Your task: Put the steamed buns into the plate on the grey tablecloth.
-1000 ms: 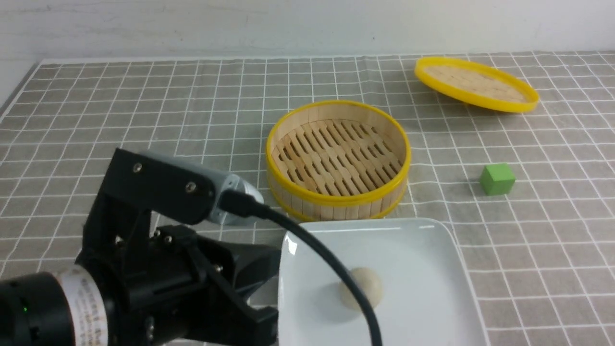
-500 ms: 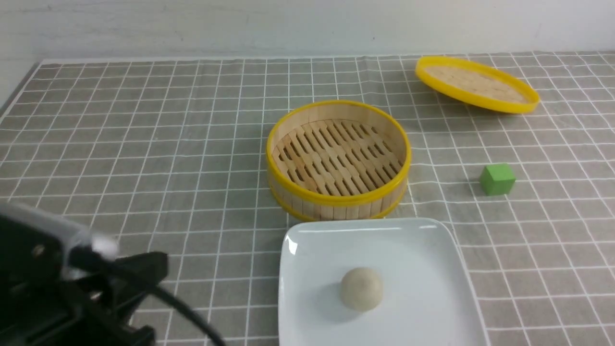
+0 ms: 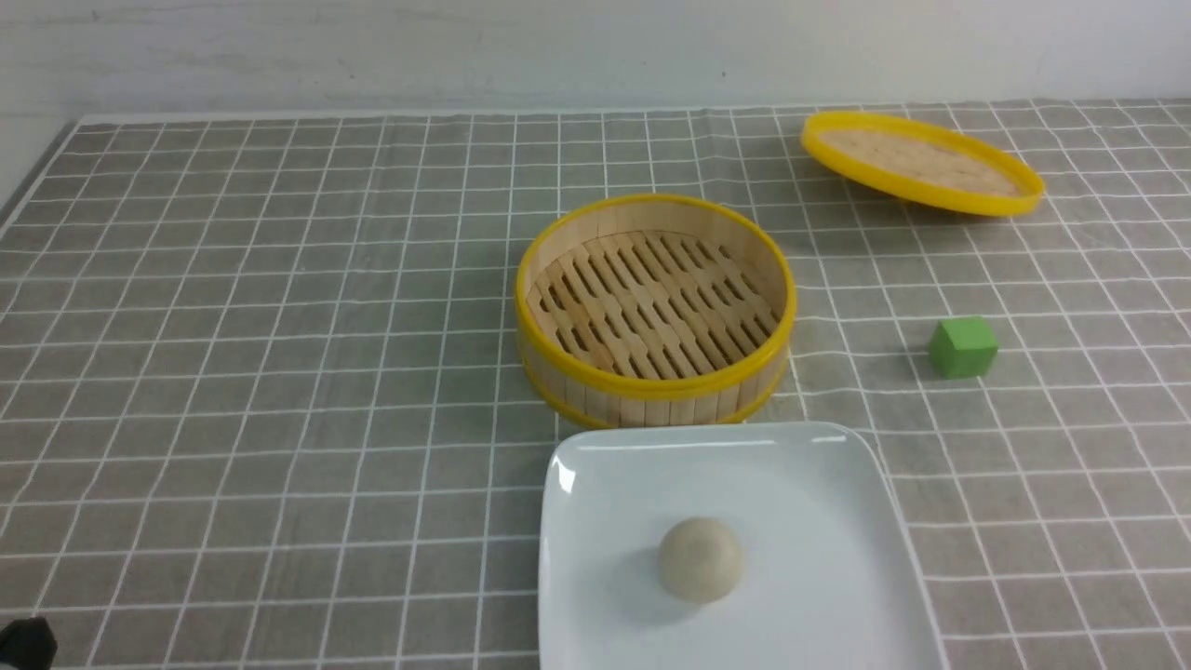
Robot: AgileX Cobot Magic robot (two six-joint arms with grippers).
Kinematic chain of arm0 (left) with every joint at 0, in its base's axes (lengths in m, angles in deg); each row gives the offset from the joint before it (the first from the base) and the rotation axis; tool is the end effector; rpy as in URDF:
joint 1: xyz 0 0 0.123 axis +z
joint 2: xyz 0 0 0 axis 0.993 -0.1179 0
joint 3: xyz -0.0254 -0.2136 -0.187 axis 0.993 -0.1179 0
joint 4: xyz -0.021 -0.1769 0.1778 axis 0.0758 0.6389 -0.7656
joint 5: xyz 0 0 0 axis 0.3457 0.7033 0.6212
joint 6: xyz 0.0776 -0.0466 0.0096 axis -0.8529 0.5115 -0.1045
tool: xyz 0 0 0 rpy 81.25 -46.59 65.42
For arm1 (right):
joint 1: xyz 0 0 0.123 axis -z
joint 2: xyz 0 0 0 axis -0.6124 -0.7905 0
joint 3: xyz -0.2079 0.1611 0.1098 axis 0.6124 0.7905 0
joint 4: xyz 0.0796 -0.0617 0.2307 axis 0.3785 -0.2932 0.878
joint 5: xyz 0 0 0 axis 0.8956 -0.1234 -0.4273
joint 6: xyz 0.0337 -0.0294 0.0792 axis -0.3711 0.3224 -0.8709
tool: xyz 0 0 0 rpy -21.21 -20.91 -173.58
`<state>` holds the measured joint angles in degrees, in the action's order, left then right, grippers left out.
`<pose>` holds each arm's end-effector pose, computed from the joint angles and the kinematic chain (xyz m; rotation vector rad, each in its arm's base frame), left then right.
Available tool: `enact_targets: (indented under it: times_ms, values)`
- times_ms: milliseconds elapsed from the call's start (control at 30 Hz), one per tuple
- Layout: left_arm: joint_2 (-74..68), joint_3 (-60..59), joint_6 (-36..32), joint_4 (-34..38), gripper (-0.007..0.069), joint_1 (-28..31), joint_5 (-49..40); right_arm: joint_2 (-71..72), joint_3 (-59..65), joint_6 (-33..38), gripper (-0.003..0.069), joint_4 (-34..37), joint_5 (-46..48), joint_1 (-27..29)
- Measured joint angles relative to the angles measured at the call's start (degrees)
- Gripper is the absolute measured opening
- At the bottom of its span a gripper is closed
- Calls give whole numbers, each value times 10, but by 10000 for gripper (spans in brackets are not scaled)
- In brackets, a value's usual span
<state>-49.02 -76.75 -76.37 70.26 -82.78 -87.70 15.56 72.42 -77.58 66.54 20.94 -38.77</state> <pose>0.0546 0.0027 0.1822 -0.0394 1.8038 0.0163 0.0517 0.0029 0.1716 0.0421 1.8878 0.0868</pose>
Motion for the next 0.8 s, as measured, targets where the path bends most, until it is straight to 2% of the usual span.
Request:
enact_targets:
  times_ms: [267,800]
  values:
    - [9,-11,47,-23,46,4,-31,0,0,0,239,0,0,0]
    - [9,-10,51,-26,64,4,-33,0,0,0,239,0,0,0]
